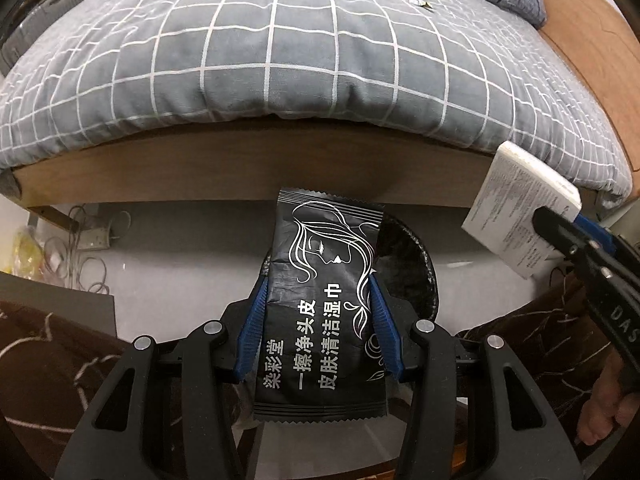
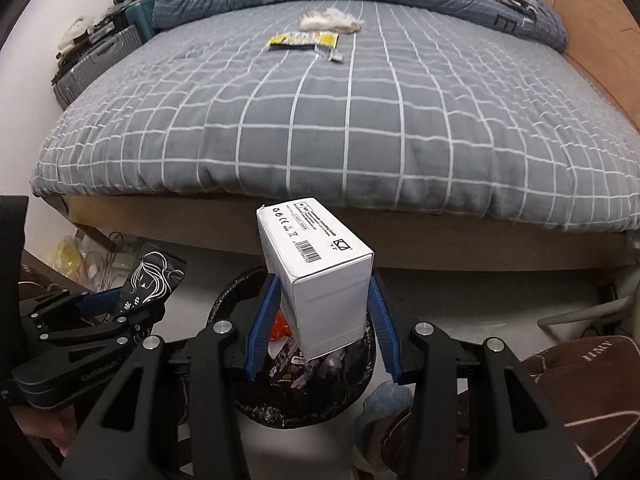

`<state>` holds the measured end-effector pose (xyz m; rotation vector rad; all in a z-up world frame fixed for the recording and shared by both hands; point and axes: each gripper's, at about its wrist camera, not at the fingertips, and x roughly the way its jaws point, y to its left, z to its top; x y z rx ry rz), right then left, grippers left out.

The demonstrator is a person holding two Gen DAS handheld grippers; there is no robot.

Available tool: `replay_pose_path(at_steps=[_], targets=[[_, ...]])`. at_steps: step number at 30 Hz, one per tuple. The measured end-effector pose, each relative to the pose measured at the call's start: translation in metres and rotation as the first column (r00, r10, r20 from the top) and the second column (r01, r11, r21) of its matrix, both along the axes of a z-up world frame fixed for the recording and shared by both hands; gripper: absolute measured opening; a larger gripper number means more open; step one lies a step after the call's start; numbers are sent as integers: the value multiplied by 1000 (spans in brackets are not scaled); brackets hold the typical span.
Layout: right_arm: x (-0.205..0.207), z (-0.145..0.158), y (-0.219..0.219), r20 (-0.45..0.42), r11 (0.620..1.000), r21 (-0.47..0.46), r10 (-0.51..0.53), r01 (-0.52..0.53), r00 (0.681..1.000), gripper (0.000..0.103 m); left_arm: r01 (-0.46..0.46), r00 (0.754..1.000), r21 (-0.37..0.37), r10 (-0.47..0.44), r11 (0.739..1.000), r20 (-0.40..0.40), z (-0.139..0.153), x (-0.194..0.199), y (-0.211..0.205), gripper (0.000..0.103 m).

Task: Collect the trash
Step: 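Open the right tool over the bin while the left tool releases the black packet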

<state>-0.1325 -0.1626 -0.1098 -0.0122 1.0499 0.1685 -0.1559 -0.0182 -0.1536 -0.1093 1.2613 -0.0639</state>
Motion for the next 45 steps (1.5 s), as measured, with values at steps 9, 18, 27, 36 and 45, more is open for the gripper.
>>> replay_pose_path(at_steps=[9, 18, 27, 36, 45], targets=[[16, -28, 7, -78, 1000, -10, -1, 0, 997, 44, -7, 1000, 0, 7, 1000, -13, -10, 11, 20, 48], [22, -34, 29, -70, 999, -24, 46, -48, 996, 45, -32, 999, 1, 32, 999, -15, -13, 14, 31, 48], [15, -21, 1, -10, 999, -35, -12, 11, 1000, 80, 0, 1000, -1, 0, 1000, -17, -11, 15, 16, 48], [6, -19, -38, -2, 995, -30, -93, 93, 996, 95, 49, 998, 0, -49, 999, -25, -17, 22, -10, 48], [4, -17, -61, -6, 990, -6, -141, 141, 990, 95, 71, 997, 18, -70, 997, -43, -28, 27, -27, 49]])
